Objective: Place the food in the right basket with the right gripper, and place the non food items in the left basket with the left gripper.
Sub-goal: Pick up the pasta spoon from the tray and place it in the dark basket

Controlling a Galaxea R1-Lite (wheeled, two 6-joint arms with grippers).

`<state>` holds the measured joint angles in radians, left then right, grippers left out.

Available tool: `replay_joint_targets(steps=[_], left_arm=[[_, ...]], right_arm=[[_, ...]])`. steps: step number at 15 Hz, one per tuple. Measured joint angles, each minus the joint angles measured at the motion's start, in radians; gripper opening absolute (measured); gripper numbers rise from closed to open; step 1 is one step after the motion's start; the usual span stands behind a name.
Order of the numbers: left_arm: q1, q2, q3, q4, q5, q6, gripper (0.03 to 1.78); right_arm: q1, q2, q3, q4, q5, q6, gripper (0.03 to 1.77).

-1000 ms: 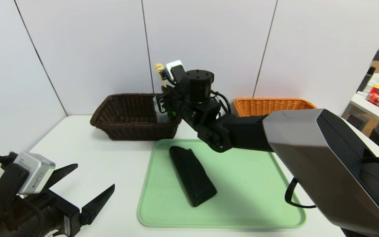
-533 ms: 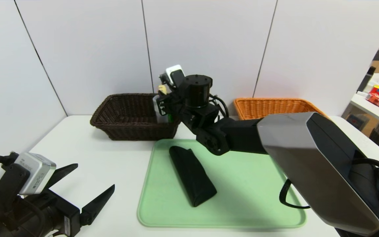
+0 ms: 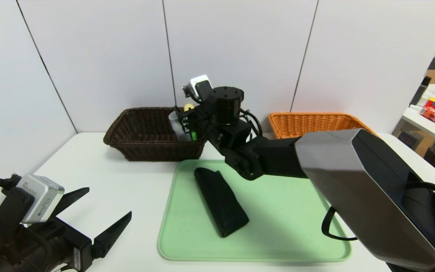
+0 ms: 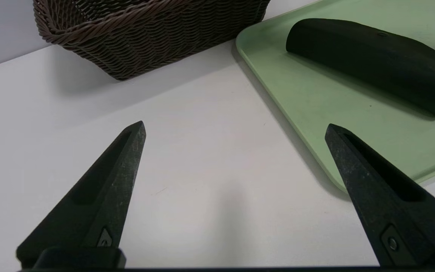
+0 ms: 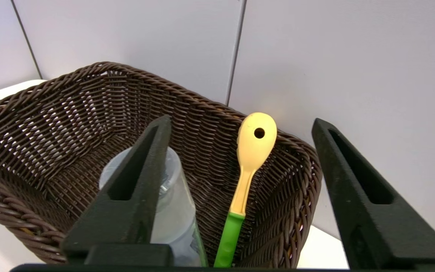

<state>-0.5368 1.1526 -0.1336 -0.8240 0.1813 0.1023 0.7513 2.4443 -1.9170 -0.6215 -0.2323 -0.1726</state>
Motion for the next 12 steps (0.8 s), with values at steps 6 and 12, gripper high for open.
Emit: replay_joint_targets(steps=[6,12], left_arm=[[0.000,0.001,0.000,-0.001,0.000,-0.003,1.69],[-0.002,0.007,0.000,-0.001,0.000,-0.002,1.69]], right_arm=[[0.006,-0.119,0.226,-0.039,0.000,0.003,1.52],[-0.014,-0.174,0.322,-0.077,-0.004,-0.013,1.60]])
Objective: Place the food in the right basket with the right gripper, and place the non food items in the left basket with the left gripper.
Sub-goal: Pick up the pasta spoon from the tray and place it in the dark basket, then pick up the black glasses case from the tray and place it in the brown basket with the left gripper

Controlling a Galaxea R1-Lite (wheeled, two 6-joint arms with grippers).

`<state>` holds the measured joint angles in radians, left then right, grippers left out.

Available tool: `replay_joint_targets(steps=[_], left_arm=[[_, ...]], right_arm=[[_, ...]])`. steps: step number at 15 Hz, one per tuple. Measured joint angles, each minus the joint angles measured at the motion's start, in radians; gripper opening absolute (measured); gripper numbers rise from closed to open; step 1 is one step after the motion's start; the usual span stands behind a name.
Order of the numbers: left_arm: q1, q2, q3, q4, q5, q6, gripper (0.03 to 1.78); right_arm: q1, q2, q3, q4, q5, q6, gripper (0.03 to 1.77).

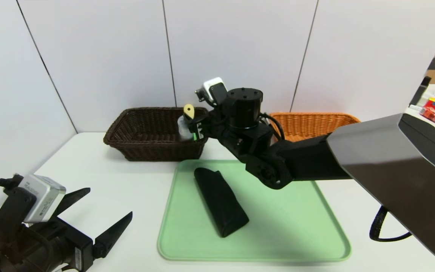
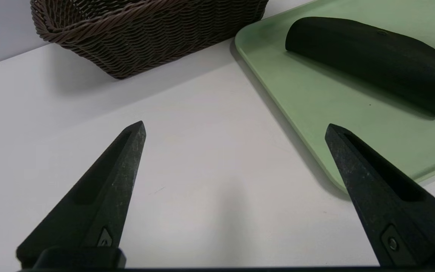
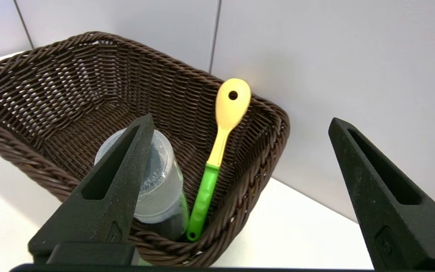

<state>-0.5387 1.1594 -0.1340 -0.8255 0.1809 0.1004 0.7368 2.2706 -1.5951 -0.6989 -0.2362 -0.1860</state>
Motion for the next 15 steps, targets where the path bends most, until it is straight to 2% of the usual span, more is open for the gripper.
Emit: replay_joint_targets(steps=[2,5,9,12,15], left_arm=[[0.000,0.000,-0.001,-0.001,0.000,-0.001,1.69],[0.000,0.000,0.002,-0.001,0.000,-0.001,1.69],[0.000,-0.001,0.001,-0.002,0.000,-0.001,1.69],[0.001,-0.001,-0.004,-0.002,0.000,-0.001,1.69],[0.000,-0.001,-0.006,-0.002,0.000,-0.001,1.69]], right_arm=[[-0.001,-0.008,-0.002,0.018,-0.009,0.008,1.62],[-0.009,-0.001,-0.100,-0.057,-0.010,0.000,1.65],[-0.006,-0.015,-0.152,-0.020,-0.004,-0.022,1.67],[-0.001,-0.067,-0.138,0.012,-0.002,-0.030,1.69],[0.005,-0.148,-0.029,0.022,0.000,-0.036,1.69]])
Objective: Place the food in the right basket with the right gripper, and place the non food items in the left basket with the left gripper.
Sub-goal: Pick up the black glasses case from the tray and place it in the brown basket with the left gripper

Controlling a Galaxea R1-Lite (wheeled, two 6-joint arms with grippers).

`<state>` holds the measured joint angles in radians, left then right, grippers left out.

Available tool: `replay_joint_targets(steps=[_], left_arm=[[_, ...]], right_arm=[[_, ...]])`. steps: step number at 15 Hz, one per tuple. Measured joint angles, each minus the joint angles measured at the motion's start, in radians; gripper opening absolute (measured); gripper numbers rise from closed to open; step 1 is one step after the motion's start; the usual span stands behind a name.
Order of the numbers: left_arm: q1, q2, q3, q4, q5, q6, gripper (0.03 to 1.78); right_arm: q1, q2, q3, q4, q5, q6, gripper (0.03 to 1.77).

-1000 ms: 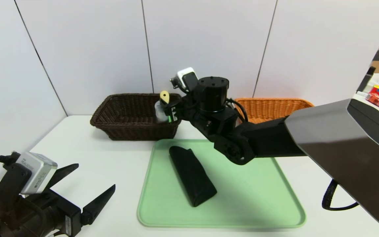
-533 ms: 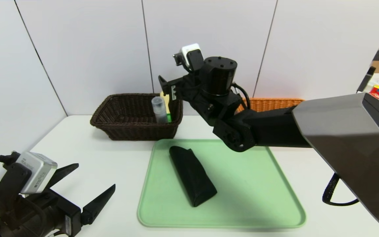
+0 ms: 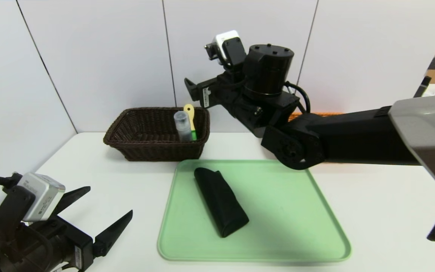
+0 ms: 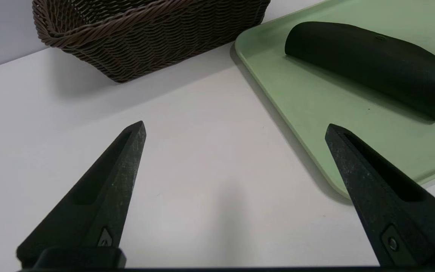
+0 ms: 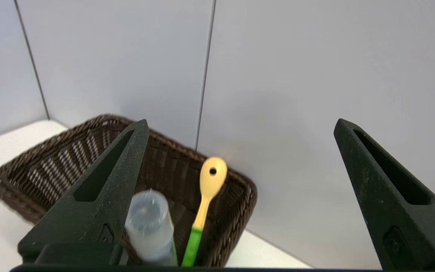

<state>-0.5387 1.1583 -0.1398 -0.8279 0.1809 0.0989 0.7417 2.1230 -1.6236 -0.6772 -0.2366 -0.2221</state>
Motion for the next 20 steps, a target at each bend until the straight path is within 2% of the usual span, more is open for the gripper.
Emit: replay_joint_targets(steps=[11,15,20], left_arm=[[-0.009,-0.001,-0.003,0.000,0.000,0.001,1.69],[-0.015,-0.001,-0.002,0.001,0.000,0.001,1.69],[-0.021,0.000,-0.003,0.001,0.000,0.004,1.69]], right_arm=[[0.008,-0.434,0.726,-0.010,-0.014,-0.023,1.69],[0.008,-0.555,0.953,-0.013,-0.043,0.026,1.69],[0.009,-0.640,1.129,-0.016,-0.061,0.074,1.69]])
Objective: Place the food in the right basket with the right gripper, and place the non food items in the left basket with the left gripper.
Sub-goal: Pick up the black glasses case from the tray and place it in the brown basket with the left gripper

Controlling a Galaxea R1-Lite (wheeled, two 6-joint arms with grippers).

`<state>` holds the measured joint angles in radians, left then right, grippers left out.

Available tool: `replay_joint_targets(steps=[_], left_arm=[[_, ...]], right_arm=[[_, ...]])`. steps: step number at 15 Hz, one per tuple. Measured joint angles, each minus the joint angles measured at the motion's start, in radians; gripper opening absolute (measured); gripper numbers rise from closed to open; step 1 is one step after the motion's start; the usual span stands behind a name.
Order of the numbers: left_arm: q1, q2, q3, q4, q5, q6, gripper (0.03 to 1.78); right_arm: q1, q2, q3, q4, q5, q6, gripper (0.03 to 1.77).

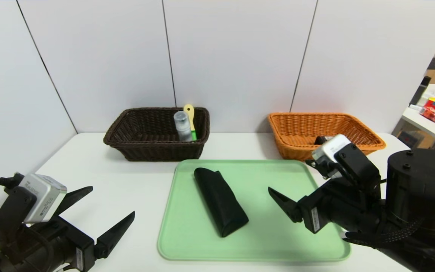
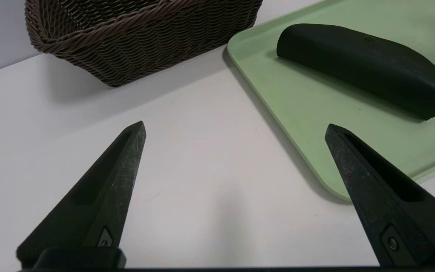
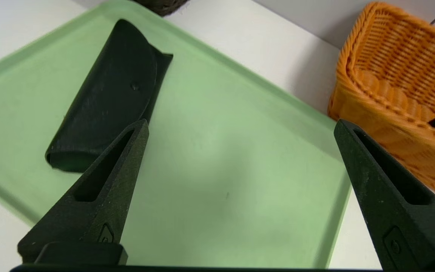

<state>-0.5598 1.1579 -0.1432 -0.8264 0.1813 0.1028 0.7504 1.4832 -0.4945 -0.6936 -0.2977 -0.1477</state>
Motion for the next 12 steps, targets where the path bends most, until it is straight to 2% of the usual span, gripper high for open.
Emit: replay_joint_targets(steps=[5,12], left_arm=[[-0.041,0.003,-0.040,0.005,0.015,-0.012,1.69],[-0.164,0.085,-0.149,0.009,0.139,-0.076,1.69]], right_arm=[[0.005,-0.025,0.053,0.001,-0.001,0.021,1.69],[0.011,-0.043,0.088,0.002,-0.024,0.021,1.69]])
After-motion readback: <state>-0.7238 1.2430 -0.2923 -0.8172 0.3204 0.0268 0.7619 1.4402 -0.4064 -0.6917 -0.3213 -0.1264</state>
